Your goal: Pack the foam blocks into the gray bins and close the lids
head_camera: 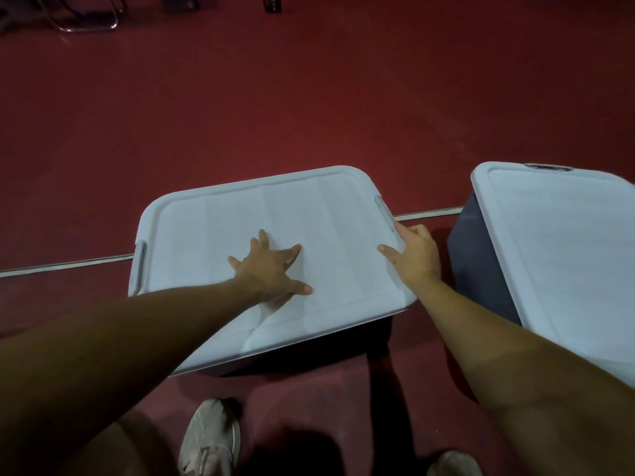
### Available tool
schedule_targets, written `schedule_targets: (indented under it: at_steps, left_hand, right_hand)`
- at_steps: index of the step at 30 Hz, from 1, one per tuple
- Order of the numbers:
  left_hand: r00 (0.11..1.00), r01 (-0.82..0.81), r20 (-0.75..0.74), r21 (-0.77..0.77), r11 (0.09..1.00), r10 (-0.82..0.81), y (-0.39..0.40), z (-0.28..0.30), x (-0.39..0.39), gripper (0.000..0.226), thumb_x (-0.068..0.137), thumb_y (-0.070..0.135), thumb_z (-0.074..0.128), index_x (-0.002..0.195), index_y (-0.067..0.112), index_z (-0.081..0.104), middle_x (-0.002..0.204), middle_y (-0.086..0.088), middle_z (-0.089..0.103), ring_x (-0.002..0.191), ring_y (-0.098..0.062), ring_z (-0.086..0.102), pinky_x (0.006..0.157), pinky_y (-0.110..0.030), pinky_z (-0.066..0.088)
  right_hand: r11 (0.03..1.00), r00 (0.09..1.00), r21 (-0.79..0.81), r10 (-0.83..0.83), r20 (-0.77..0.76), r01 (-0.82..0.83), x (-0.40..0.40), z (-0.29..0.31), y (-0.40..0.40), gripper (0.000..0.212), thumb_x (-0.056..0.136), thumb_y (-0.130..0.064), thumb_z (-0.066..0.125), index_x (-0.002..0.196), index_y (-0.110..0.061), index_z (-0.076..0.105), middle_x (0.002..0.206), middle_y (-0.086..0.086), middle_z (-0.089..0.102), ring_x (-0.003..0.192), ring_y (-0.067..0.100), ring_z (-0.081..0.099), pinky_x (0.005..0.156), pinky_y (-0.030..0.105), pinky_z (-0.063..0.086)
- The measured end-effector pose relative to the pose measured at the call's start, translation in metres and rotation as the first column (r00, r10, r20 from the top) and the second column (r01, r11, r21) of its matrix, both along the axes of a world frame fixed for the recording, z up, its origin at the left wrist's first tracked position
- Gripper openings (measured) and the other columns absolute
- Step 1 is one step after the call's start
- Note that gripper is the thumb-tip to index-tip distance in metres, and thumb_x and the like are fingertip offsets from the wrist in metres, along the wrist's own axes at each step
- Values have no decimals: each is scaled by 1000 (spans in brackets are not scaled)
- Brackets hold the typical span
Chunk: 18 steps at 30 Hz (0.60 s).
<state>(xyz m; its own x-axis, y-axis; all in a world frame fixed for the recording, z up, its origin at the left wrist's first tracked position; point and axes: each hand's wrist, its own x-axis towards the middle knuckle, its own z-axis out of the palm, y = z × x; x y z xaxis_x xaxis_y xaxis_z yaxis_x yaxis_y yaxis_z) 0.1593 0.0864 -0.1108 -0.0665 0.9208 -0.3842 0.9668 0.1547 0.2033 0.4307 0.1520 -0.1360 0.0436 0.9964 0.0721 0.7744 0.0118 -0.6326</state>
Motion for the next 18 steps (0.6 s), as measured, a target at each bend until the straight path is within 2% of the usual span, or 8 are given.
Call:
schedule_targets:
  at_steps: [1, 3, 5, 12, 15, 18]
  left_hand:
    - [1000, -18, 12, 5, 1000, 18, -1, -1, -1, 97, 65, 81, 63, 148, 53, 20, 162, -15, -5, 150, -37, 3, 111, -72, 5]
    - [1000, -4, 1, 1, 1000, 4, -1, -4, -3, 96, 66, 83, 59, 148, 54, 17, 161, -18, -2, 150, -35, 2, 112, -71, 4]
    - [1000, 14, 2, -13, 1000, -14, 2, -8, -7, 95, 69, 83, 55, 149, 54, 14, 161, -18, -5, 150, -34, -4, 112, -71, 1]
    - [995, 103, 8, -52, 993, -103, 45, -4, -34, 93, 72, 81, 55, 148, 56, 8, 162, -16, -13, 150, -30, -14, 112, -70, -5]
    - [994, 112, 6, -49, 993, -112, 73, 0, -44, 99, 71, 81, 57, 150, 54, 4, 162, -14, -16, 150, -29, -15, 112, -69, -6]
    - [995, 94, -21, -37, 995, -95, 100, 1, -46, 116, 61, 86, 60, 152, 47, -1, 164, -10, -7, 151, -28, -5, 113, -68, -1]
  right_hand:
    - [1000, 999, -1, 2, 49, -2, -2, 1, -3, 65, 78, -48, 73, 137, -27, 53, 110, -3, 47, 99, 22, 55, 82, 31, 46]
    - [998, 988, -53, 38, 151, -31, -6, 4, -8, 87, 66, -73, 65, 139, -32, 45, 121, -5, 45, 105, 23, 54, 84, 38, 50]
    - [991, 981, -126, 73, 180, -51, -9, 7, -8, 108, 54, -84, 64, 144, -35, 32, 132, -5, 39, 110, 24, 51, 87, 45, 51]
    - [995, 980, -94, -16, 200, 35, -31, 8, 9, 108, 54, -80, 71, 142, -26, 36, 131, -1, 40, 114, 27, 50, 83, 45, 51]
    - [995, 972, -76, -41, 232, 60, -42, 9, 30, 108, 55, -82, 68, 139, -20, 39, 131, 2, 41, 116, 30, 50, 88, 48, 48]
    - [998, 920, -46, -25, 391, 47, -45, 14, 56, 108, 58, -89, 56, 138, -19, 40, 131, 3, 44, 119, 31, 47, 93, 51, 41]
